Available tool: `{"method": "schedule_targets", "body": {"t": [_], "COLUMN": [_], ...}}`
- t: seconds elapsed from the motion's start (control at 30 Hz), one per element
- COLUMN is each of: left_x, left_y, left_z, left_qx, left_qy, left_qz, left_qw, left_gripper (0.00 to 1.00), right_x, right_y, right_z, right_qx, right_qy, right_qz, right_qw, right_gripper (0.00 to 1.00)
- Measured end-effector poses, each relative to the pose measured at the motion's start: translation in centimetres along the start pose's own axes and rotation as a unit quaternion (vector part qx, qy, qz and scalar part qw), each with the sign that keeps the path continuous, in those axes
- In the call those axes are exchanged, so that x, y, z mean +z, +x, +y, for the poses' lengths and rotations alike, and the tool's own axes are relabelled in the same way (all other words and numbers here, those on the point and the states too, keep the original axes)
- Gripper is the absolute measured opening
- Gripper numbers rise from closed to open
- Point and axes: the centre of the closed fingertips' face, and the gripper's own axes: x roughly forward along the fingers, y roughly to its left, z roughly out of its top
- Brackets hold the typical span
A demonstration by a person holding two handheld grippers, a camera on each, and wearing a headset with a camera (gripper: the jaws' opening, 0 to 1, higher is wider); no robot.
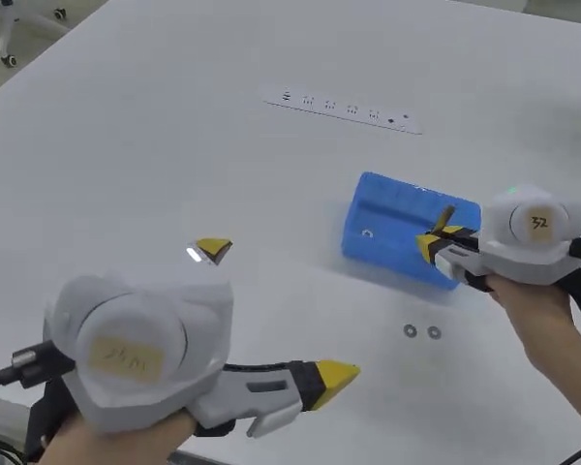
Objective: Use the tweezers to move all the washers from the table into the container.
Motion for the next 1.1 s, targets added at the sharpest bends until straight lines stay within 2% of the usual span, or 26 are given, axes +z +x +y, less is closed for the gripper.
{"method": "schedule_targets", "body": {"t": [0.07, 0.27, 0.33, 0.47, 0.63, 0.87, 1.1], "left_x": [-0.1, -0.2, -0.3, -0.5, -0.8, -0.3, -0.8], "left_y": [-0.1, -0.5, -0.5, -0.8, -0.9, -1.2, -1.4], "left_z": [-0.1, 0.0, 0.2, 0.3, 0.3, -0.1, -0.1], "left_qx": [-0.002, 0.002, 0.005, 0.008, 0.01, 0.008, 0.014], "left_qy": [-0.005, -0.006, -0.008, -0.011, -0.012, -0.024, -0.018], "left_qz": [0.002, 0.003, 0.005, 0.011, 0.018, 0.006, 0.021], "left_qw": [1.0, 1.0, 0.9999, 0.9998, 0.9997, 0.9997, 0.9995], "left_gripper": [0.99, 0.99, 0.99, 0.99, 0.99, 0.99, 0.99], "right_x": [0.0, 1.0, 1.7, 3.9, 4.7, 2.7, -0.7], "right_y": [-0.1, -1.0, -1.6, -4.0, -6.0, -6.7, -6.1], "right_z": [0.0, -0.2, -0.1, 0.4, 1.5, 3.8, 5.4], "right_qx": [0.004, -0.004, -0.008, -0.009, -0.002, 0.014, 0.028], "right_qy": [0.017, 0.026, 0.024, 0.022, 0.021, 0.023, 0.043], "right_qz": [0.001, -0.017, -0.027, -0.067, -0.083, -0.074, -0.045], "right_qw": [0.9998, 0.9995, 0.9993, 0.9975, 0.9963, 0.9969, 0.9977], "right_gripper": [0.04, 0.05, 0.05, 0.05, 0.05, 0.05, 0.05]}}
